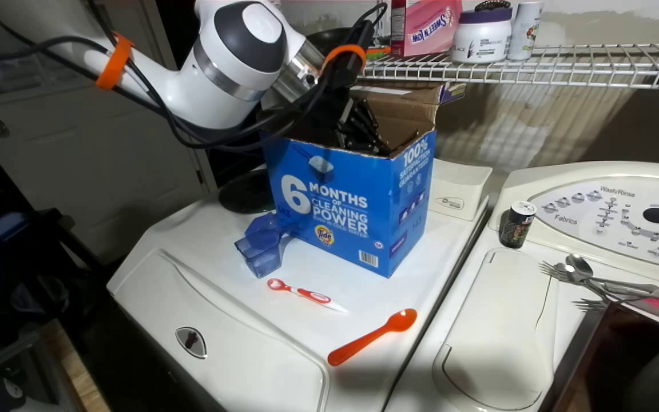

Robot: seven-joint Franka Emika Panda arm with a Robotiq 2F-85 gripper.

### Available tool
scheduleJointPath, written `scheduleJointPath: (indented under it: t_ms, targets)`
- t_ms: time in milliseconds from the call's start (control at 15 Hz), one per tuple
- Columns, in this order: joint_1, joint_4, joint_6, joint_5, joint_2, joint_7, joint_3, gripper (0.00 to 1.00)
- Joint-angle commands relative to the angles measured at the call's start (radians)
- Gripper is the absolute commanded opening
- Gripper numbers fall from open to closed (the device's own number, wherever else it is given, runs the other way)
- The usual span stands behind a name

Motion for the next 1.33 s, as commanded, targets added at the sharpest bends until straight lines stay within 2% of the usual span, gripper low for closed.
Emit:
scheduleJointPath:
  t_ms: [0, 1267]
  targets:
    - [0.000, 0.044, -0.060, -0.022, 0.041, -0.024, 0.017, 0.02]
    - [0.011, 0.044, -0.122, -0.010, 0.103, -0.042, 0.052, 0.02]
